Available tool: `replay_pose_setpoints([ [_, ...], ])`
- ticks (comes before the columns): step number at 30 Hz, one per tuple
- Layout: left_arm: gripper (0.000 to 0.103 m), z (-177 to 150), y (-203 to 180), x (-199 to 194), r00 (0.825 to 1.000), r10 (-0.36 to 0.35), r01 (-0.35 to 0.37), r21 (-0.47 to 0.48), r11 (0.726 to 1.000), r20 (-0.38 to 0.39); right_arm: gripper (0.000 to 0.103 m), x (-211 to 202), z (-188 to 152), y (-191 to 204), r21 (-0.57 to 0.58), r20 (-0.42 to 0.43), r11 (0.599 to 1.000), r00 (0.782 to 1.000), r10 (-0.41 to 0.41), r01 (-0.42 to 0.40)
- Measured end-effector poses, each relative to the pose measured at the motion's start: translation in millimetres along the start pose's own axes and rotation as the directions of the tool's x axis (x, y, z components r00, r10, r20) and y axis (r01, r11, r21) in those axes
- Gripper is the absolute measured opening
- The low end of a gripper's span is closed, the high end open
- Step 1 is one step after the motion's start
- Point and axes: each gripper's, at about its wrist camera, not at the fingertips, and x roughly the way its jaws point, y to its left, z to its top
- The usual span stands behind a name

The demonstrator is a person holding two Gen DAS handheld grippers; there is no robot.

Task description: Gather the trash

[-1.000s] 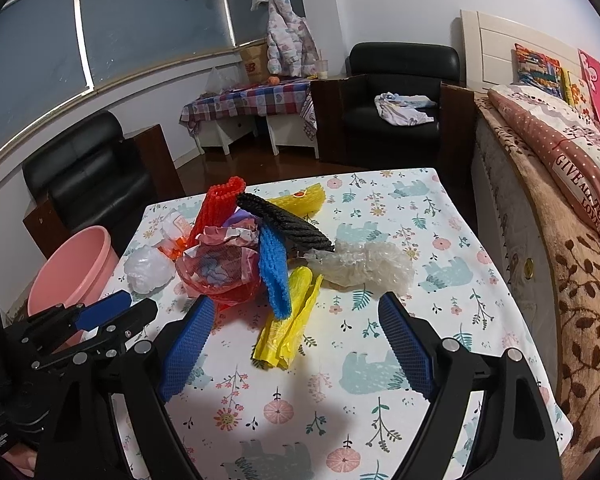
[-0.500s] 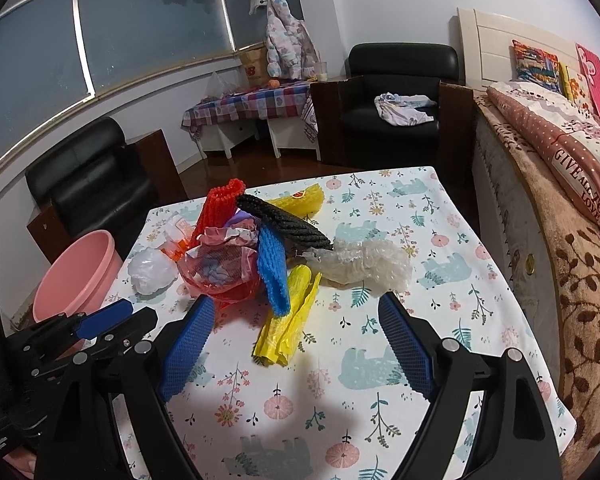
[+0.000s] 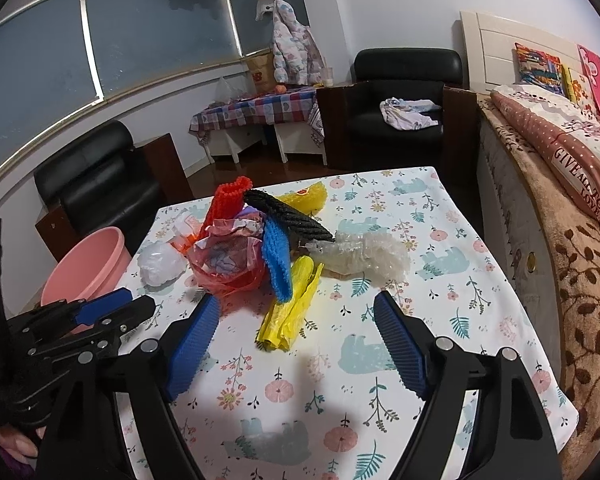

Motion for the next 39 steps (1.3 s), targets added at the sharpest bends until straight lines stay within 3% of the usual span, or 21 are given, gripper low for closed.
replay_pose_setpoints([
  [17,0.034,-4,3,-32,0.999,0.003,-0.001,-0.03,1.0,0.052,0.079,-36,-8,6,-0.006,0.032,1.0,0.999,0.013,-0.013],
  [22,0.034,-6,5,-46,0.997,-0.013,0.015,-0.03,0.999,0.081,0.082,-48,-12,20,-0.048,0.022,0.998,0.999,0.045,-0.044],
  [29,0.034,-8,8,-57,0.992,-0.051,0.056,-0.039,0.998,0.116,0.086,-59,-13,25,-0.052,0.049,0.999,0.999,0.0,0.003],
  [39,0.034,-8,4,-57,0.989,-0.079,0.082,-0.021,0.996,0.123,0.086,-61,-12,29,-0.081,0.064,0.997,0.998,0.02,-0.015],
])
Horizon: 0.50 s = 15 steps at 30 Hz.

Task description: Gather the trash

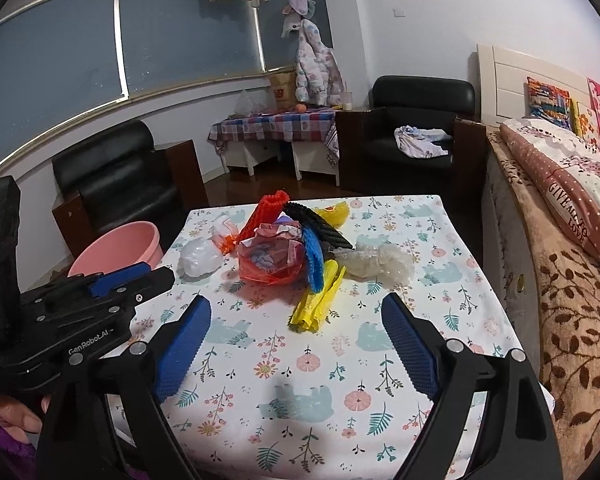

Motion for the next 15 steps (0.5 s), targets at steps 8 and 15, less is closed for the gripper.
replay_pose_setpoints([
  [8,0.034,0,3,13,1.0,-0.007,0.007,-0.013,1.0,-0.028,0.085,7,-2,-9,0.03,-0.017,1.0,1.0,0.009,-0.008],
  [15,0.034,0,12,24,0.999,0.005,-0.007,-0.036,0.999,-0.047,0.078,27,-4,-12,0.04,-0.07,0.998,0.996,0.047,-0.044],
])
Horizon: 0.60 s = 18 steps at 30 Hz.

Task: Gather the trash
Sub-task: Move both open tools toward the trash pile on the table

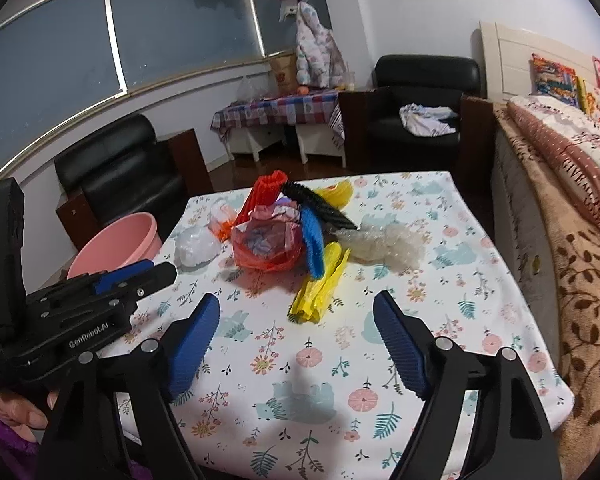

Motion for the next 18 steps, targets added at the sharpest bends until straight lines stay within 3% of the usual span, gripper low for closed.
replay_pose_setpoints([
  [5,0.034,3,25,5,0.998,0.05,-0.051,-0.047,0.998,-0.026,0.073,10,-1,-2,0.011,-0.02,0.999,0.999,0.032,-0.031],
  [18,0.034,30,51,32,0.992,0.105,-0.106,-0.012,0.994,-0.073,0.066,46,17,-22,0.064,-0.048,0.997,0.998,0.047,-0.044],
])
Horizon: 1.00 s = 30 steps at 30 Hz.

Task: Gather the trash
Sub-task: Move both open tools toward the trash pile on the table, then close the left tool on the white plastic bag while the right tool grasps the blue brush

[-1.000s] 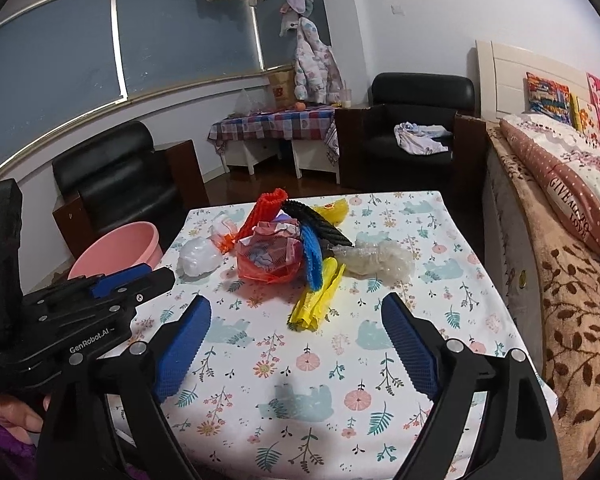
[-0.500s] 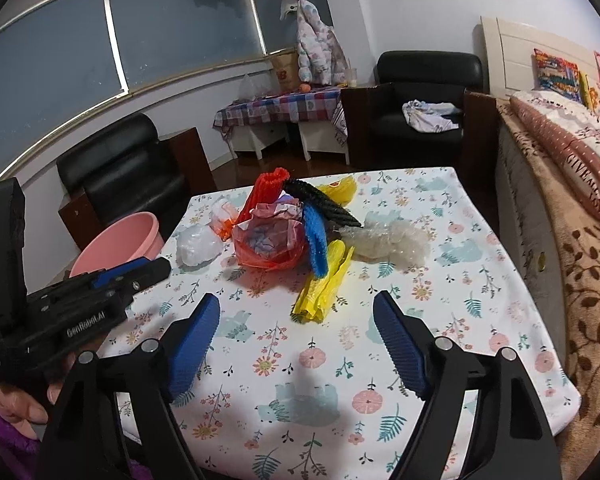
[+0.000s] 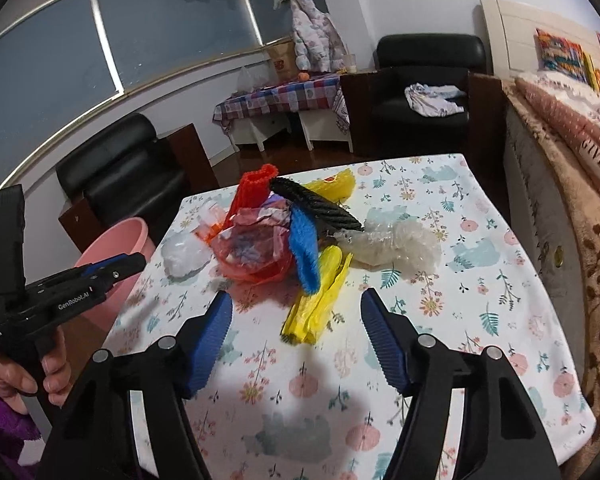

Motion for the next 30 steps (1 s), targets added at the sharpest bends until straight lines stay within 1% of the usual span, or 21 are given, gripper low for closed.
replay_pose_setpoints([
  [2,0.034,5,0,7,0.999,0.034,-0.034,0.027,0.999,-0.002,0.066,7,3,-3,0.014,-0.001,1.0,1.0,0.001,-0.001],
  [6,0.034,10,5,27,0.998,0.057,-0.055,0.031,0.998,-0.04,0.063,19,10,-7,0.019,-0.01,1.0,1.0,-0.005,0.006],
  [7,0.034,11,6,33,0.997,0.049,-0.048,0.02,0.999,-0.059,0.062,22,11,-7,0.02,-0.012,1.0,1.0,-0.007,0.007],
  [9,0.034,12,8,40,0.997,0.034,-0.034,0.006,0.999,-0.07,0.06,26,13,-7,0.023,-0.016,1.0,1.0,-0.003,0.003],
  [12,0.034,13,8,52,0.996,0.03,-0.03,-0.001,1.0,-0.087,0.053,34,15,-5,0.019,-0.028,1.0,1.0,0.004,-0.004],
  [15,0.034,12,9,61,0.994,0.048,-0.048,0.003,0.999,-0.097,0.046,42,16,-4,0.02,-0.047,1.0,0.999,0.008,-0.007],
  [17,0.034,12,10,64,0.994,0.054,-0.055,-0.003,0.999,-0.098,0.045,46,16,-4,0.022,-0.056,1.0,0.998,0.01,-0.009],
  [18,0.031,11,11,64,0.994,0.056,-0.056,-0.006,0.998,-0.093,0.045,48,16,-4,0.023,-0.058,1.0,0.998,0.009,-0.008],
  [19,0.019,11,11,65,0.994,0.055,-0.056,-0.006,0.998,-0.093,0.044,49,17,-5,0.023,-0.058,1.0,0.998,0.008,-0.007],
  [21,0.014,11,12,65,0.994,0.047,-0.049,-0.018,0.999,-0.097,0.044,50,18,-6,0.026,-0.056,1.0,0.998,0.005,-0.003],
  [22,0.01,10,12,64,0.994,0.042,-0.045,-0.022,0.999,-0.096,0.044,50,18,-6,0.027,-0.054,1.0,0.999,0.004,-0.002],
  [24,0.007,10,12,60,0.995,0.031,-0.033,-0.027,0.999,-0.091,0.044,50,19,-8,0.031,-0.051,1.0,0.999,0.007,-0.005],
  [28,0.007,7,5,48,0.997,-0.004,0.003,-0.019,1.0,-0.082,0.037,53,24,-6,0.027,-0.055,1.0,0.998,0.017,-0.016],
  [30,0.007,6,1,42,0.997,-0.019,0.018,-0.013,1.0,-0.077,0.037,54,27,-4,0.017,-0.048,1.0,0.999,0.014,-0.013],
])
